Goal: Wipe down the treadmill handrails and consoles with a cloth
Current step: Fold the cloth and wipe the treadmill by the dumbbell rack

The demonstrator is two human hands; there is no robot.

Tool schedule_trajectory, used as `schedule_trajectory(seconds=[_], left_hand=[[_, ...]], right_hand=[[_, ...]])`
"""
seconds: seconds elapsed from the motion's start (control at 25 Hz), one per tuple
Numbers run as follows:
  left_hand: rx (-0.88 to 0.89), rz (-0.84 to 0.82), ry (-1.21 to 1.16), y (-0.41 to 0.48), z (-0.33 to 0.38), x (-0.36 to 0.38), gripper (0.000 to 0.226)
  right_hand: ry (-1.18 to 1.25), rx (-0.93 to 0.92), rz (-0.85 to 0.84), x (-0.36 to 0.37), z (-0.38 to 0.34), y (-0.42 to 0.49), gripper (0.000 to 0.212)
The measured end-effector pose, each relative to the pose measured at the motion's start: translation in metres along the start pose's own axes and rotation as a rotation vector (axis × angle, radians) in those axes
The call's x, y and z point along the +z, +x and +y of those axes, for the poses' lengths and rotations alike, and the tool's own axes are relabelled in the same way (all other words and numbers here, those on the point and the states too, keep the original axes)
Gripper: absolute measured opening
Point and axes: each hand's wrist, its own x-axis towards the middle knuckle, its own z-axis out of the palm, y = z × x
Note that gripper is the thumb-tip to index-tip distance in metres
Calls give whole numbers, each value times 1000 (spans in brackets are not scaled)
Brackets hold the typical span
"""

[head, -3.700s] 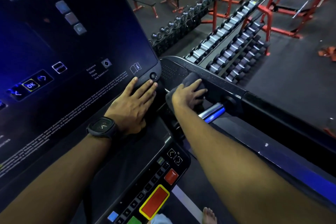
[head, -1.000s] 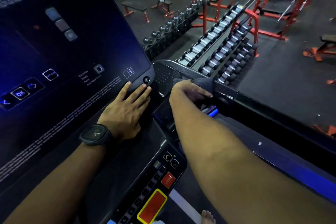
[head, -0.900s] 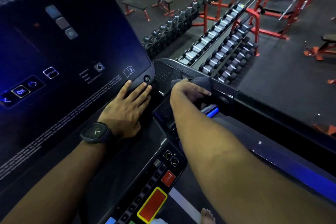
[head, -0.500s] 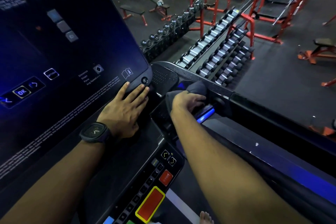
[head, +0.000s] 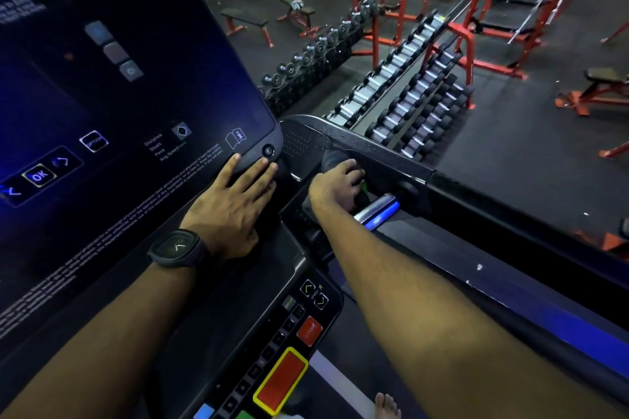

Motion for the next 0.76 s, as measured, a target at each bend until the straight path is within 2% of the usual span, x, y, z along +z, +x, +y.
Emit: schedule_trajectory(seconds=[0.08, 0.12, 0.28, 0.4, 0.56, 0.68, 0.76], left_hand=[[6, -8, 2, -1, 0, -2, 85], [1, -19, 11, -1, 0, -3, 86], [-16, -66, 39, 2, 3, -6, 91], [-20, -52, 30, 2, 2, -2, 93], [-22, -45, 30, 3, 4, 0, 92], [-16, -43, 26, 3, 1, -1, 91], [-23, -35, 8, 2, 2, 0, 90]], right_hand=[[-61, -31, -66, -1, -12, -8, 68], [-86, -107, -85, 0, -10, -11, 69], [-134, -392, -28, 5, -4, -19, 70], [-324, -585, 9, 5, -7, -9, 66], [-394, -630, 51, 0, -12, 13, 63], [-633, -895, -10, -9, -12, 29, 58], [-667, -911, -51, -20, -15, 49, 57]])
